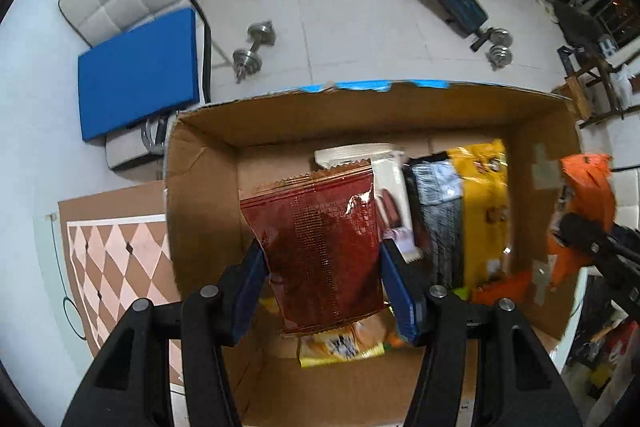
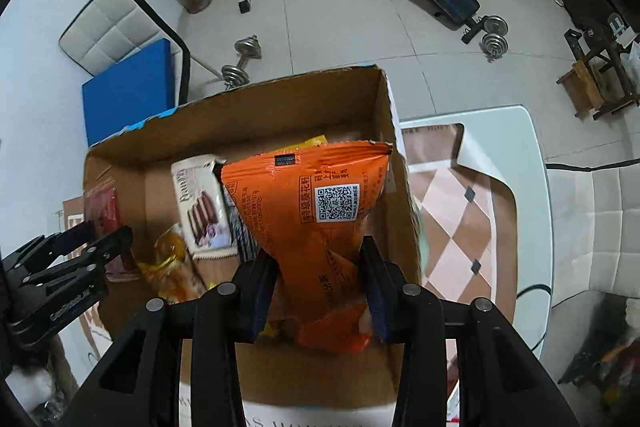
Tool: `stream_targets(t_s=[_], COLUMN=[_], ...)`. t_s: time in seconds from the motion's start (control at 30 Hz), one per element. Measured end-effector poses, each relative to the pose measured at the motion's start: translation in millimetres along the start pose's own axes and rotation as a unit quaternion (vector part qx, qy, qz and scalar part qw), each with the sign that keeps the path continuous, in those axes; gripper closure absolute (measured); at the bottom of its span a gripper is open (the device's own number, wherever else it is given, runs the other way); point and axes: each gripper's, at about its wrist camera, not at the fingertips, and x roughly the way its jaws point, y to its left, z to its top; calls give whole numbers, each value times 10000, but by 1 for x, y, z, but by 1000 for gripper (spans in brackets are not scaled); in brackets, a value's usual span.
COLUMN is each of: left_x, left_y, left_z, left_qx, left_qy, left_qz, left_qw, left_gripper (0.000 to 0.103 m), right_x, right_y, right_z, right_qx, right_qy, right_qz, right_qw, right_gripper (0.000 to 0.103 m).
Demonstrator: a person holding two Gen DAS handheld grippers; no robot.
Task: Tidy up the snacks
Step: 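Carry both packets into the box, release them, and lift both tools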
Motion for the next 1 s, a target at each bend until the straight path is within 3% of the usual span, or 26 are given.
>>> stream_targets(t_s=[0.33, 0.43, 0.47, 0.5, 0.53, 0.57, 0.6, 1.0], left_x=[34, 38, 40, 43, 42, 40, 38, 6], left_y=[9, 16, 19, 22, 22, 22, 22, 21], left_z=[11, 11, 11, 13, 13, 13, 13, -8], left_qx=[-103, -402, -527, -572, -548, -560, -544, -616], left_qy=[442, 655, 753, 797, 764, 784, 732, 387], left_qz=[-100, -247, -465, -563, -550, -518, -468, -637], left_qw=[9989, 9967, 9947, 9936, 9941, 9940, 9947, 9953], left_gripper=[48, 47, 43, 30, 22, 13, 13, 12], right_x=[31, 39, 42, 44, 43, 42, 40, 39], right_y=[-1, -5, -7, -7, -6, -3, 1, 18], right_z=[15, 18, 18, 18, 18, 18, 16, 0], right_qx=[77, 218, 295, 351, 320, 246, 153, -134], right_qy=[216, 360, 453, 517, 506, 475, 453, 490], right_qz=[-231, -172, -149, -144, -115, -121, -233, -315], right_qw=[9995, 9990, 9984, 9979, 9981, 9985, 9986, 9982], right_gripper=[59, 55, 41, 18, 16, 16, 16, 14])
